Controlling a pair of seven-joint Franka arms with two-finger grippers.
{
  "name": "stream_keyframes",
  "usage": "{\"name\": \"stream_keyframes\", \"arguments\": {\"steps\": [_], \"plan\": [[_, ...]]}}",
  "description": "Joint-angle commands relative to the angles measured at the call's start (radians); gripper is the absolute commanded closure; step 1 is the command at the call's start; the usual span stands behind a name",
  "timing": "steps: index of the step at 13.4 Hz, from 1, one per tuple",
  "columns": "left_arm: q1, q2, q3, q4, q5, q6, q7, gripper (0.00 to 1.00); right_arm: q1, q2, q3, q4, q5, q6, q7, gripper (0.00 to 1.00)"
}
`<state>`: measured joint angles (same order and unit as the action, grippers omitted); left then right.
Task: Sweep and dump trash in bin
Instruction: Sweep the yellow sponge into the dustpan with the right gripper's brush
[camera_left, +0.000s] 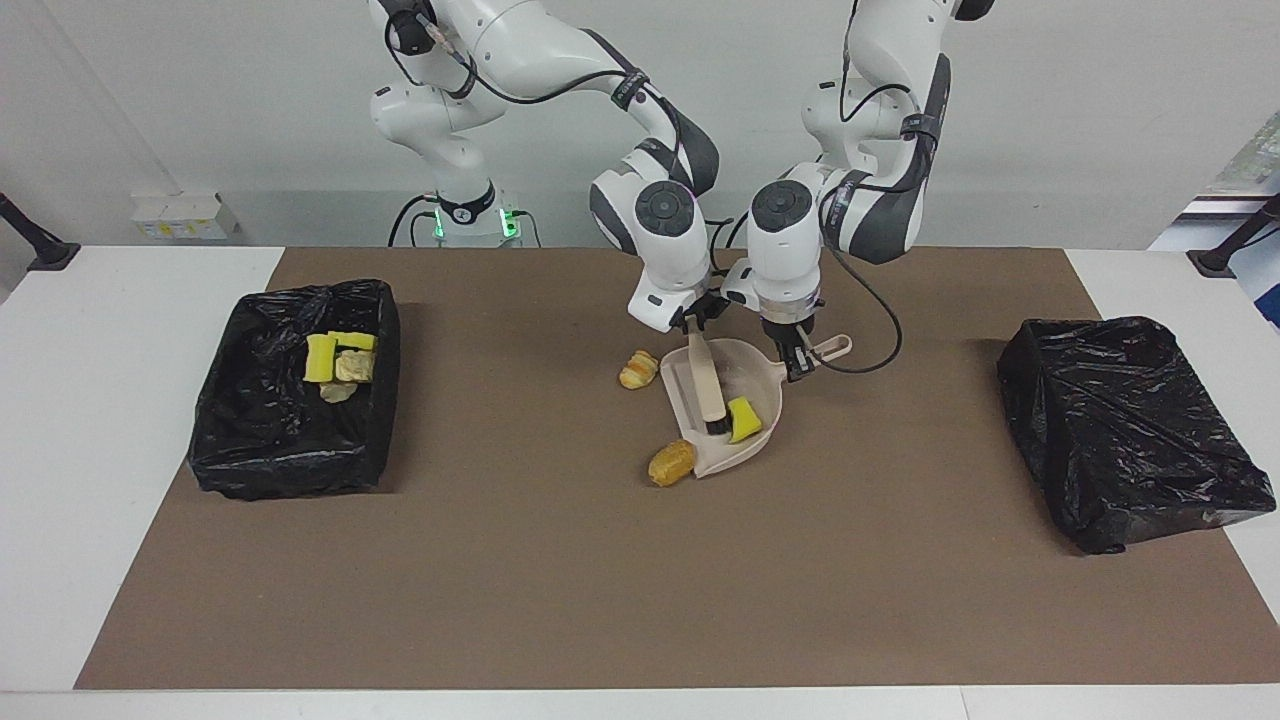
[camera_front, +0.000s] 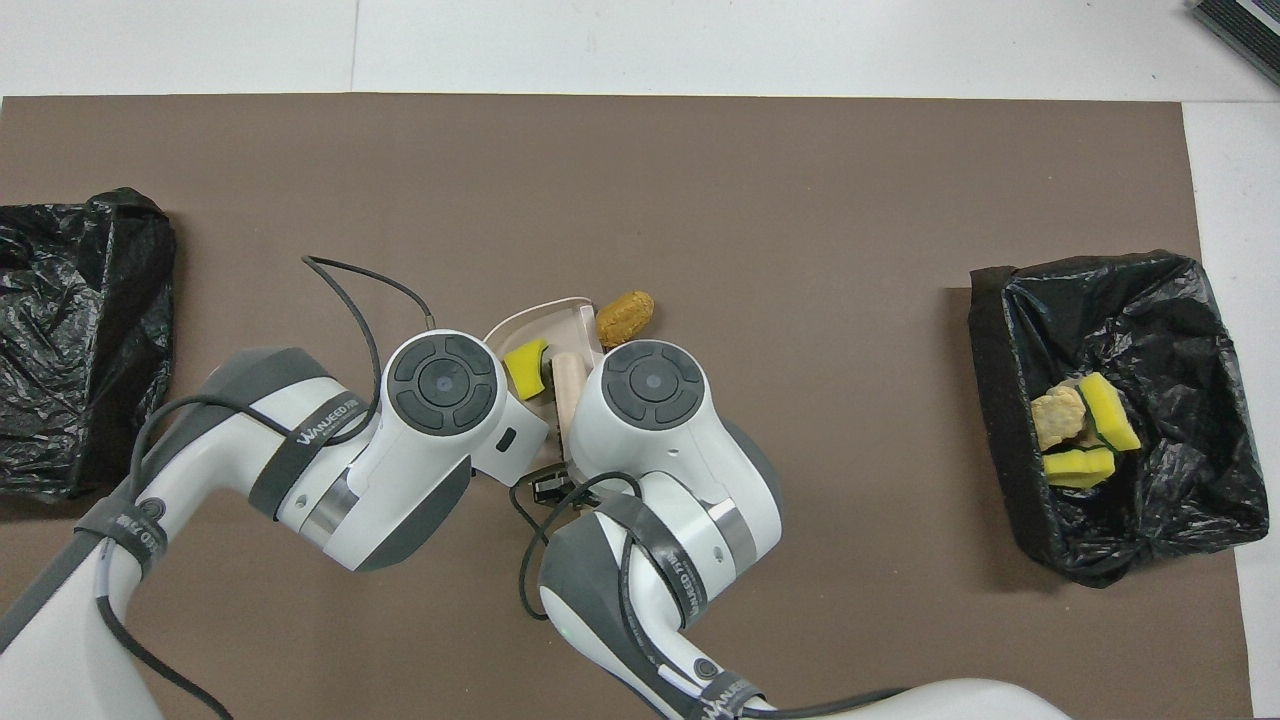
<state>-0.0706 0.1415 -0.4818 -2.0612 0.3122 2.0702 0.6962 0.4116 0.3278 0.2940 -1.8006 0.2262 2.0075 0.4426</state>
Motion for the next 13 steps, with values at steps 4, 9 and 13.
{"name": "stream_keyframes", "arguments": {"steps": [4,9,13], "plan": [[0.005,-0.002,0.0,-0.004,0.016,-0.01,0.0,1.0,-0.169,-0.161,0.001,-0.043,-0.111,-0.21,-0.082,1.0],[0.006,-0.01,-0.001,-0.019,0.016,-0.015,-0.014,1.0,-0.249,-0.189,0.007,-0.132,-0.192,-0.159,-0.26,1.0],[0.003,-0.034,-0.001,-0.048,0.018,-0.064,-0.01,1.0,-0.171,-0.364,0.008,-0.382,-0.139,-0.132,-0.035,1.0]]}}
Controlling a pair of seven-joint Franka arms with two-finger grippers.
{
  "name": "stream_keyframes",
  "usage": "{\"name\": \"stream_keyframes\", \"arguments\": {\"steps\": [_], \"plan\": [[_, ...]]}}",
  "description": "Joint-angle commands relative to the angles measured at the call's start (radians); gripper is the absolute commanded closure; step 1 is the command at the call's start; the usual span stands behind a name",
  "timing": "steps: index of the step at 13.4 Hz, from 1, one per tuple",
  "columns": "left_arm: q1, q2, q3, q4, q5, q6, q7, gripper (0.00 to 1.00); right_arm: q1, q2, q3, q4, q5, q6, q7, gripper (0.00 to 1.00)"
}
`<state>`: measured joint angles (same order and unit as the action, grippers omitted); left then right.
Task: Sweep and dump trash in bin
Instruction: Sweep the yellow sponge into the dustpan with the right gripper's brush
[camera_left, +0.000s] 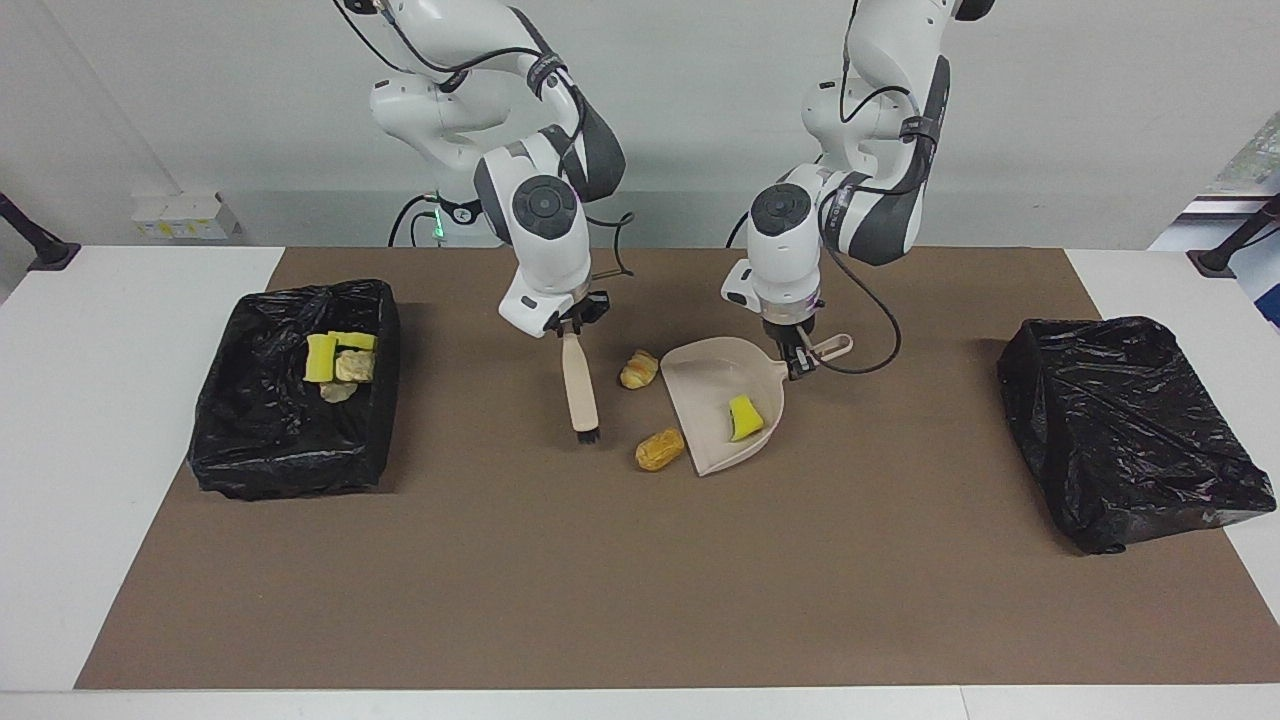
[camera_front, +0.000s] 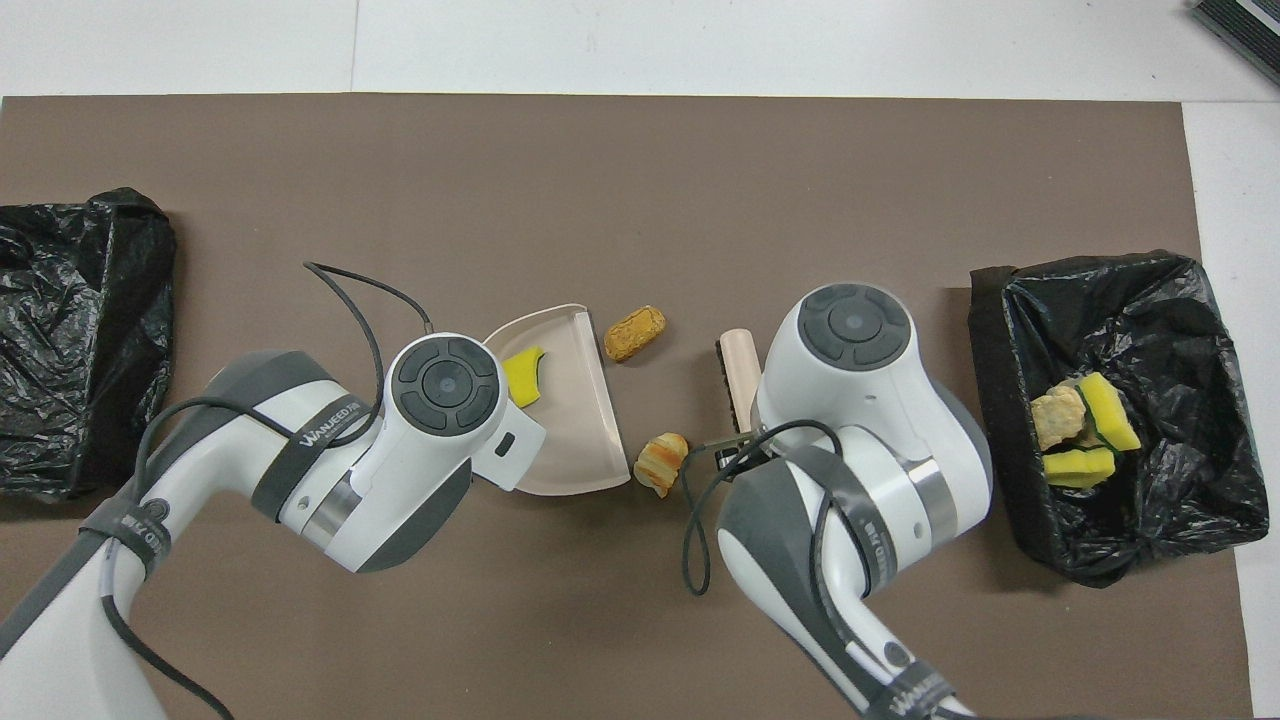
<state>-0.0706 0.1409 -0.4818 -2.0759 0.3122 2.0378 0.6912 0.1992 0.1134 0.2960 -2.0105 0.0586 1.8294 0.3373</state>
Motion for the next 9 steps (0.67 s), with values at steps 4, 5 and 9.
{"name": "stream_keyframes", "arguments": {"steps": [4,5,9], "plan": [[0.003,-0.041,-0.001,-0.039,0.018,-0.042,-0.006,1.0,0.14,-0.235,0.008,-0.298,0.182,0.154,0.311,1.0],[0.003,-0.04,-0.001,-0.039,0.018,-0.036,-0.006,1.0,0.169,-0.224,0.008,-0.301,0.19,0.18,0.384,1.0],[0.005,-0.038,-0.001,-0.039,0.016,-0.024,-0.004,1.0,0.245,-0.083,0.008,-0.283,0.191,0.362,0.606,1.0]]}}
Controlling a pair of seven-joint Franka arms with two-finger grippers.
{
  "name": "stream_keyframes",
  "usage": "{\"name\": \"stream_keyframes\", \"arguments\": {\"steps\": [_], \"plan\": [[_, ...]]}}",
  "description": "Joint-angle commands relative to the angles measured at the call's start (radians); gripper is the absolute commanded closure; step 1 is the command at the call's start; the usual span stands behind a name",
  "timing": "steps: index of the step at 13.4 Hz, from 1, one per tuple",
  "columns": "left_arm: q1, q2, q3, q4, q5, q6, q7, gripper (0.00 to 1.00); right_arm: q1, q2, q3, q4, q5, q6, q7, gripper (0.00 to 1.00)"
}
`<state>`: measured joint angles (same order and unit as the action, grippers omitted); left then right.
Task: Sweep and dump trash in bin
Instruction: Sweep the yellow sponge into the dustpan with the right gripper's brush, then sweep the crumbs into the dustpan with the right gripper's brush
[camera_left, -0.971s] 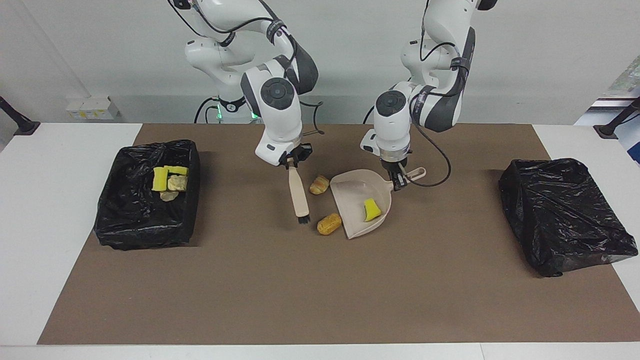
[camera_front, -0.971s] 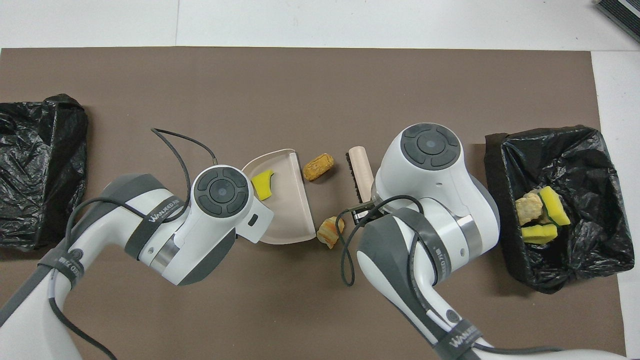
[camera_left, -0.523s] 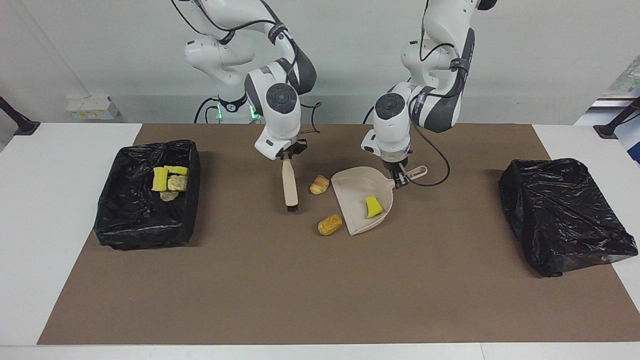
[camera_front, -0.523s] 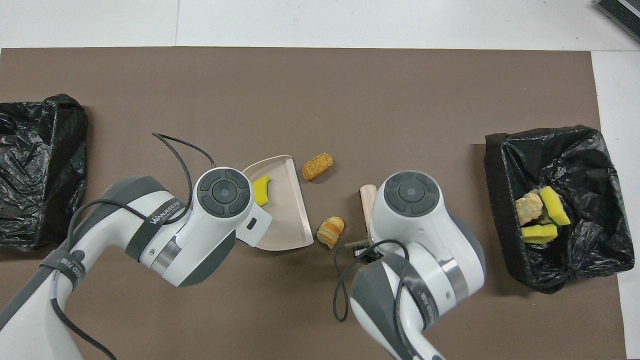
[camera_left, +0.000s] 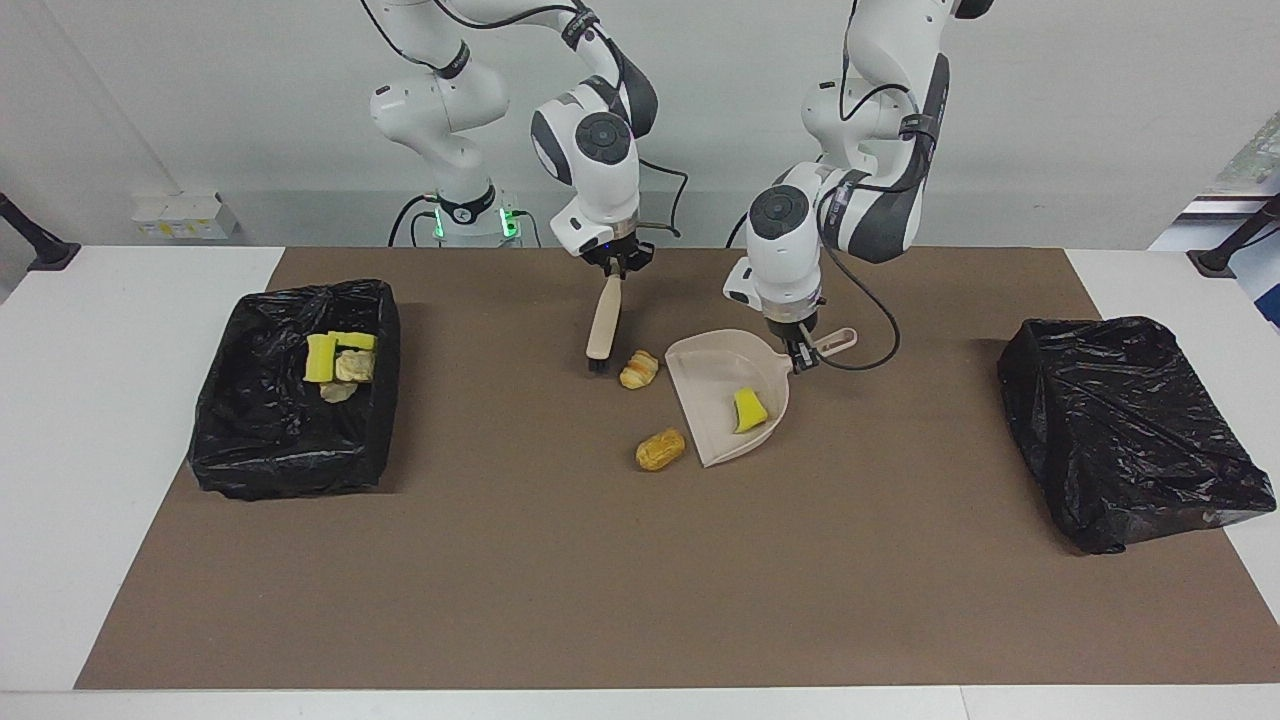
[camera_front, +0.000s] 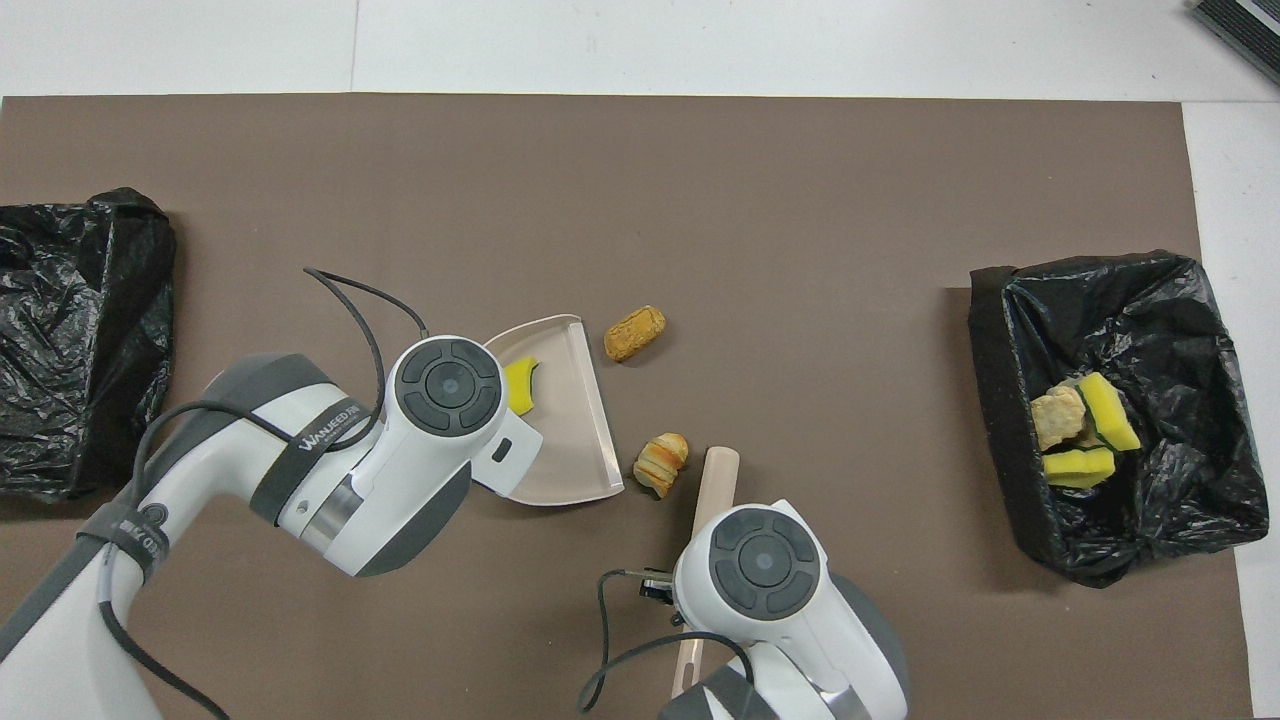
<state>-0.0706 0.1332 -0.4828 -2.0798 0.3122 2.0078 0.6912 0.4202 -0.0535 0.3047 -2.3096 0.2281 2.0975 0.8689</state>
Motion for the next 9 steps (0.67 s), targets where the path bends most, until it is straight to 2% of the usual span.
{"name": "stream_keyframes", "arguments": {"steps": [1,4,7,9], "plan": [[0.005,-0.029,0.0,-0.036,0.016,0.011,-0.004,1.0,0.026,0.118,-0.001,0.05,0.023,0.12,0.085,1.0],[0.006,-0.026,0.0,-0.036,0.016,0.034,-0.004,1.0,0.011,0.213,-0.004,0.2,0.022,0.105,0.088,1.0],[0.006,-0.024,0.0,-0.036,0.016,0.045,-0.004,1.0,-0.037,0.32,-0.006,0.421,0.004,0.026,0.082,1.0],[0.006,-0.024,0.0,-0.036,0.016,0.045,-0.006,1.0,-0.043,0.333,-0.006,0.47,-0.071,-0.037,0.035,1.0]]}}
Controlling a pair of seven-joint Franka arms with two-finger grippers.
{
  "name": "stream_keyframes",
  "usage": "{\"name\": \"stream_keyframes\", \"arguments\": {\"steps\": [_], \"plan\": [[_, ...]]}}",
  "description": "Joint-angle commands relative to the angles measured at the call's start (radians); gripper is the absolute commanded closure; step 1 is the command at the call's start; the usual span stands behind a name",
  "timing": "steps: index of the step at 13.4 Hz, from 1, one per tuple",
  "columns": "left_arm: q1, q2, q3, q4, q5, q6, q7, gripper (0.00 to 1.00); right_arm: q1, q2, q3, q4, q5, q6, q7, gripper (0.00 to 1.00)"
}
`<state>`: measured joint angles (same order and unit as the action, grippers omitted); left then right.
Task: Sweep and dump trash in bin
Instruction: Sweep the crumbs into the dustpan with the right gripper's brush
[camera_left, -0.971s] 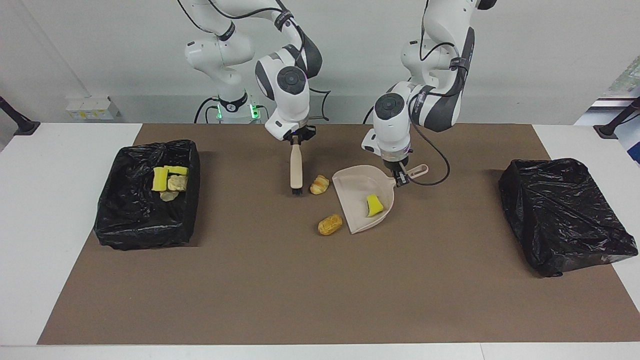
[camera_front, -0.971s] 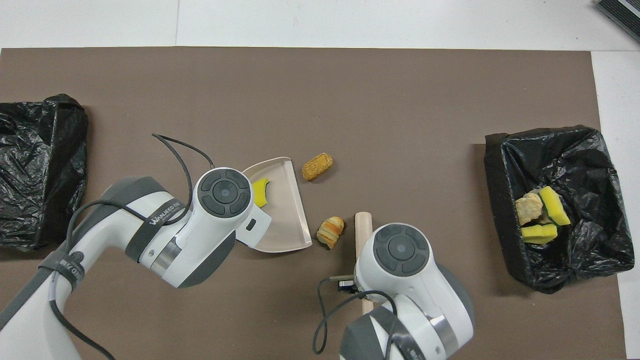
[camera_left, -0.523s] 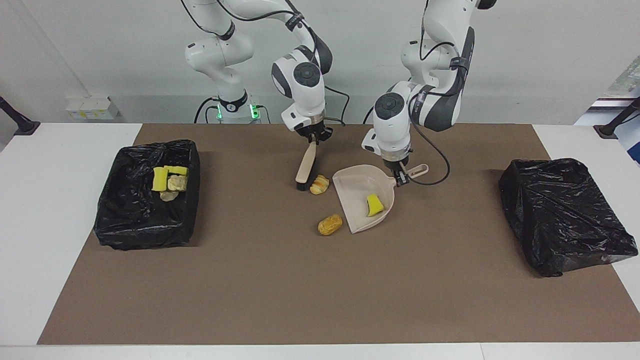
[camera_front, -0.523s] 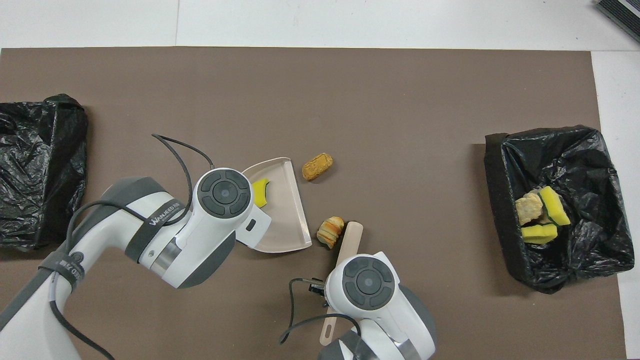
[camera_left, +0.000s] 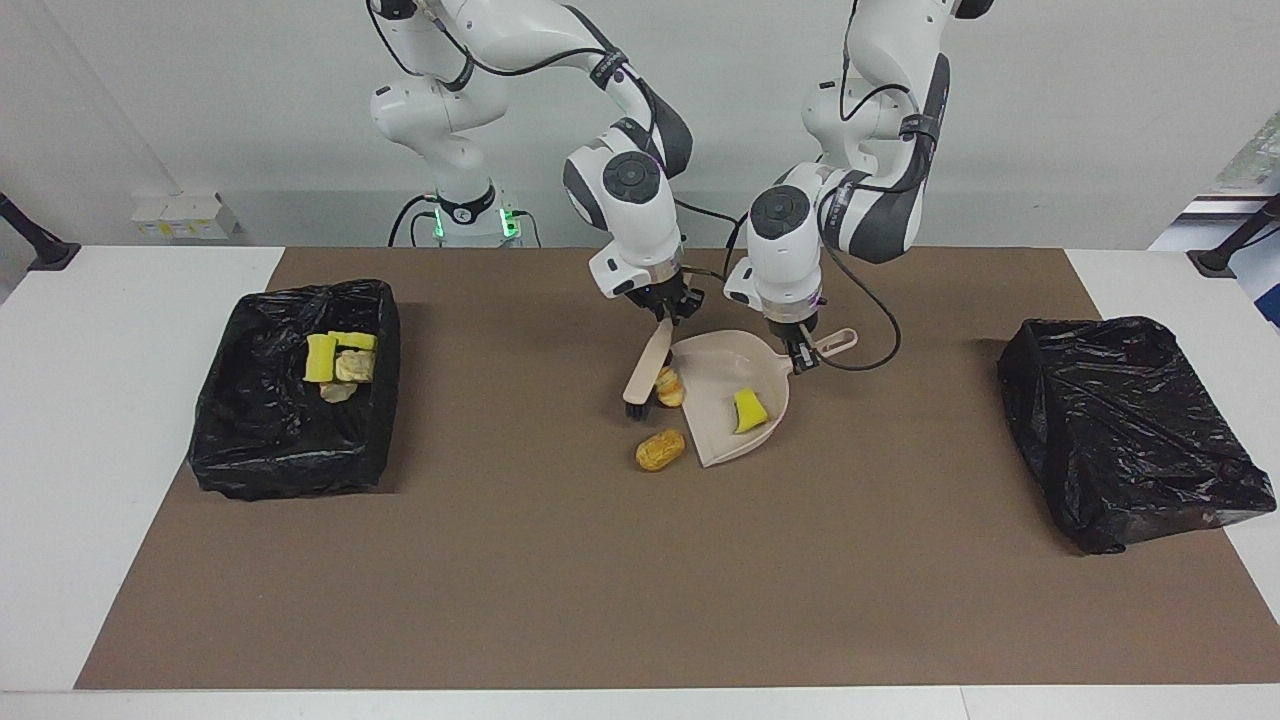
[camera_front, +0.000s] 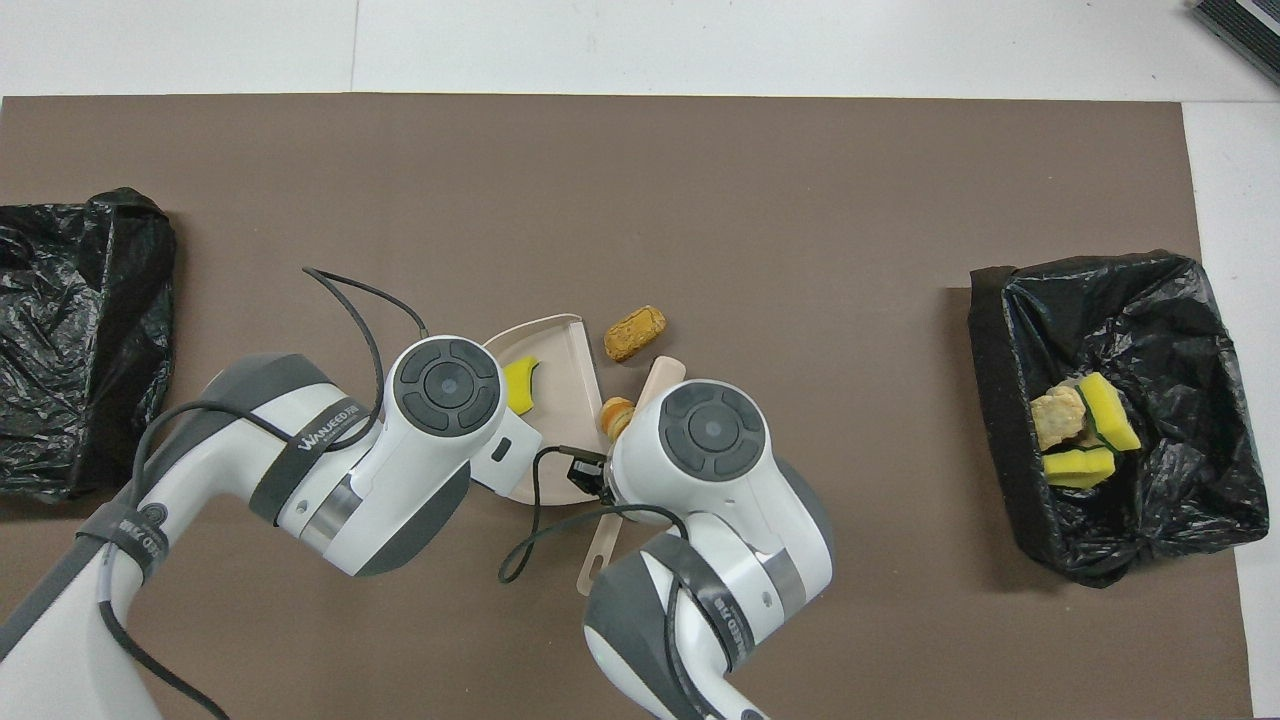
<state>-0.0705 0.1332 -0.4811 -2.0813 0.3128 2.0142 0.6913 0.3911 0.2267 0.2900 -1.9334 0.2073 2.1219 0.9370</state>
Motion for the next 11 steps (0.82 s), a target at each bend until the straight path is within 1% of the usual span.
{"name": "stream_keyframes", "arguments": {"steps": [1,2,4,6,8,9,11], "plan": [[0.006,-0.024,-0.002,-0.034,0.015,0.04,-0.006,1.0,-0.032,0.042,0.008,0.096,-0.083,-0.089,-0.09,1.0],[0.006,-0.023,-0.002,-0.034,0.015,0.046,-0.006,1.0,-0.056,0.024,0.006,0.096,-0.091,-0.127,-0.153,1.0],[0.006,-0.021,-0.001,-0.034,0.015,0.055,-0.006,1.0,-0.095,0.013,0.003,0.1,-0.143,-0.151,-0.277,1.0],[0.008,-0.021,-0.001,-0.033,0.014,0.058,-0.009,1.0,-0.132,0.02,0.005,0.102,-0.253,-0.129,-0.381,1.0],[0.011,-0.02,-0.001,-0.033,0.011,0.06,-0.01,1.0,-0.19,0.029,0.006,0.102,-0.284,-0.129,-0.536,1.0],[0.009,-0.02,-0.001,-0.033,0.011,0.058,-0.012,1.0,-0.205,0.045,0.006,0.102,-0.287,-0.132,-0.62,1.0],[0.009,-0.02,-0.001,-0.033,0.011,0.058,-0.012,1.0,-0.195,0.106,0.008,0.135,-0.328,-0.145,-0.675,1.0]]}}
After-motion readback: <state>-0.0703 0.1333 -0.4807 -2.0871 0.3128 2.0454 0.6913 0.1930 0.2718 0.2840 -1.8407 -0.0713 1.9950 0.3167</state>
